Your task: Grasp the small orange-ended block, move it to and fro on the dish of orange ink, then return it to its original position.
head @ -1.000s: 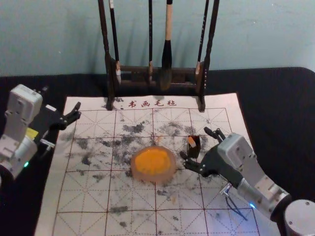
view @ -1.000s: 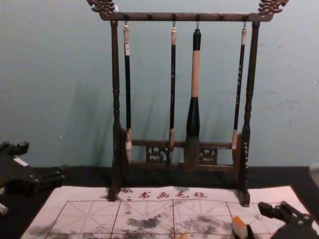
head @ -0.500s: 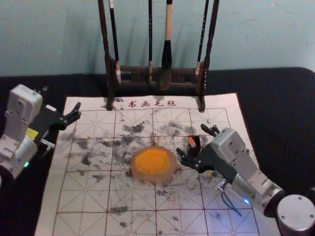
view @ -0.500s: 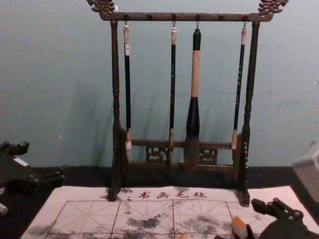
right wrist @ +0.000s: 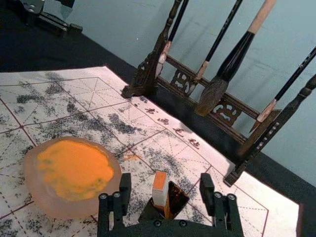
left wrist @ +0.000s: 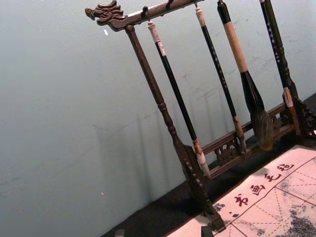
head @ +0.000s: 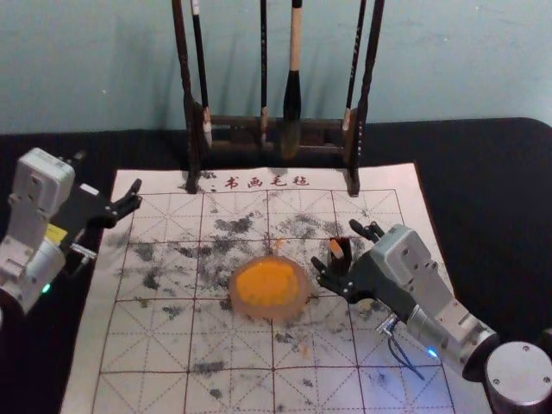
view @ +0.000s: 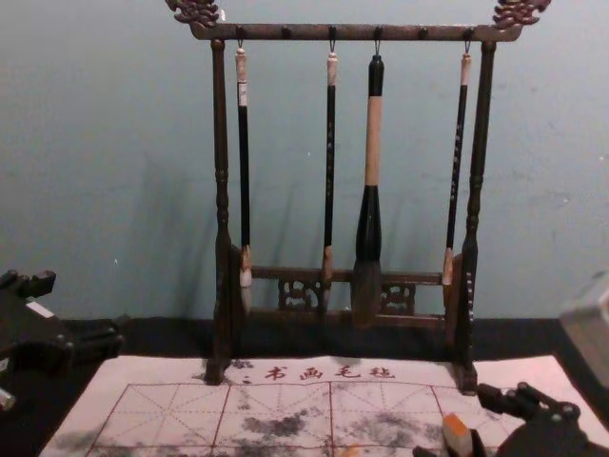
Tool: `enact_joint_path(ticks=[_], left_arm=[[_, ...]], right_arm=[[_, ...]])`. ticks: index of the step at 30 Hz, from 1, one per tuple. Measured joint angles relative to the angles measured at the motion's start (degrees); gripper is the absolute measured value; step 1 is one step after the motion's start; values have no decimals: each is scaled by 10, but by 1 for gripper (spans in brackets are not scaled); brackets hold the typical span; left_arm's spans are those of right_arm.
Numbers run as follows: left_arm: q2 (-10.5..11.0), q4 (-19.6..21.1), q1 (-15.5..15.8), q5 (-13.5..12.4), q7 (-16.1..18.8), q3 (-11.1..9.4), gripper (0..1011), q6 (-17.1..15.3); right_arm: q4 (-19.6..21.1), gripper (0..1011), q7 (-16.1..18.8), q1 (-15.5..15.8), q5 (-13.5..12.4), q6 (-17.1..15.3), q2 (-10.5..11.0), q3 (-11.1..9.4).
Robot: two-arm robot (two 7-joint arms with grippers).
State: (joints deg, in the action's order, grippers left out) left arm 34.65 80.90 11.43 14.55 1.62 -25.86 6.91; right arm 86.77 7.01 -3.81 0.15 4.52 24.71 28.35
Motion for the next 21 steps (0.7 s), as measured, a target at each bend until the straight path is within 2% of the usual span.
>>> enact_joint_path(ticks=[5,6,11,12,16,21], left_arm=[[0,0,0,0,0,0,1001,0],[0,0,0,0,0,0,1001,0],[0,0,0,0,0,0,1001,0],[0,0,0,0,0,0,1001,0],[0,0,0,0,0,0,1001,0],[0,0,0,0,0,0,1001,0]], right_arm=[[0,801,0,0,0,0,0,0],[0,746,0,0,-1,1,0,0],[1,611,0,0,-1,1,1,0],[1,544,0,0,-1,1,1,0],[1,447,0,0,-1,1,1,0],[1,257,0,0,-2,1,1,0]])
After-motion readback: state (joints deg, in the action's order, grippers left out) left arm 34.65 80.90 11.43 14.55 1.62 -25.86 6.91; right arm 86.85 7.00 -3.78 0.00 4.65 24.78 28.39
